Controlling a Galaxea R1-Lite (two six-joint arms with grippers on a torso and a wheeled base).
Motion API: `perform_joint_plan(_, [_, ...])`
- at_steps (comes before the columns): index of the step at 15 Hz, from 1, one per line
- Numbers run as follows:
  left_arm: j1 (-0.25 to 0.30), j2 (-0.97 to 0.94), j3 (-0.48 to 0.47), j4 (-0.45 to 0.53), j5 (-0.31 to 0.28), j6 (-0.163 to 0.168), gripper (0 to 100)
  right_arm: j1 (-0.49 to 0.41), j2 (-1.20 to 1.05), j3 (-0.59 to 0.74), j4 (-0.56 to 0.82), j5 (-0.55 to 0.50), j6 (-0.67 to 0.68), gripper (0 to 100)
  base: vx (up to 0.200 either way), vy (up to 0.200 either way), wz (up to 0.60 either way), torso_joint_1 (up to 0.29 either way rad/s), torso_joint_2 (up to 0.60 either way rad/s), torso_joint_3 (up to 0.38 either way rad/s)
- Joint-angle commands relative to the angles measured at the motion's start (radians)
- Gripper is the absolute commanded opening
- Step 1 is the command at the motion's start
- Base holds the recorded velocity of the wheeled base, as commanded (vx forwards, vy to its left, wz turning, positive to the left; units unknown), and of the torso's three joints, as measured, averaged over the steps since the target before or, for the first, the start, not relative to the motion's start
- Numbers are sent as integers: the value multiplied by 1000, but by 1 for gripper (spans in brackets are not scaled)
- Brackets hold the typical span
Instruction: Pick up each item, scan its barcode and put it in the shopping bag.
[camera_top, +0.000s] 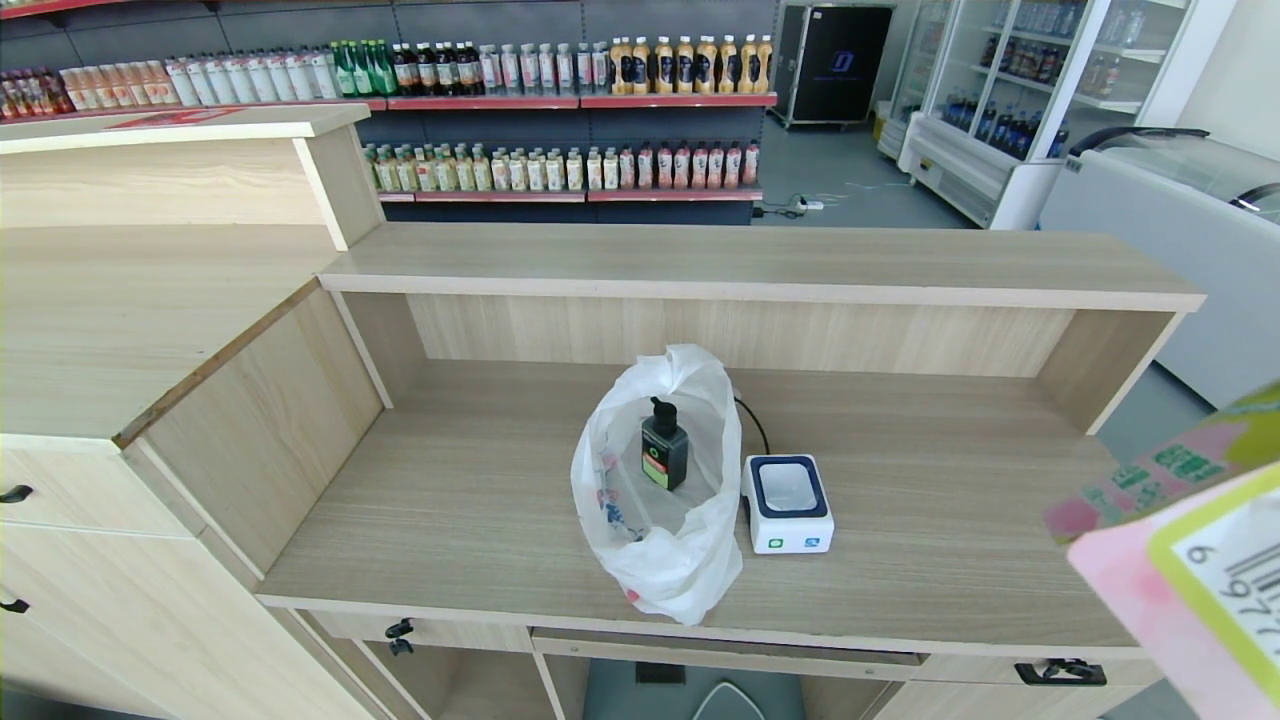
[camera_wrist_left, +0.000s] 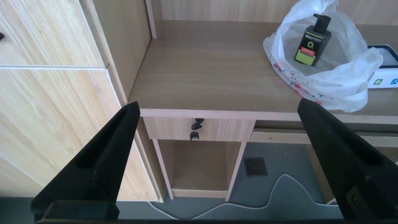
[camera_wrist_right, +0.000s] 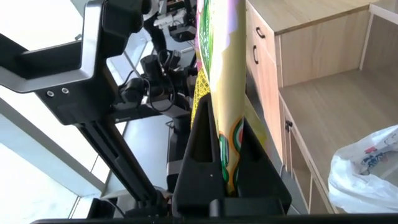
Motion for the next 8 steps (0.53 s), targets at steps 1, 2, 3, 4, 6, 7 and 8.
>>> perform_joint_plan(1, [0,1,0,0,1,0,100,-11,-9,24,-1,-15,-2,0,0,0,0,0,0,0])
perform_joint_plan(2, [0,1,0,0,1,0,100,-43,-8,49,-5,-84,-9,0,0,0,0,0,0,0])
perform_joint_plan(3, [0,1,0,0,-1,0,100,-110,3,70,-5,-161,-32,0,0,0,0,0,0,0])
perform_joint_plan(4, [0,1,0,0,1,0,100,-204,26,90,0,-216,-83,0,0,0,0,0,0,0])
perform_joint_plan(6, [0,1,0,0,-1,0,100,-365,66,143,-1,-302,-295,0,0,0,0,0,0,0])
perform_joint_plan(7, [0,1,0,0,-1,0,100,-469,83,175,-3,-345,-425,0,0,0,0,0,0,0])
perform_joint_plan(8, [0,1,0,0,-1,0,100,-555,95,196,-5,-377,-511,0,0,0,0,0,0,0])
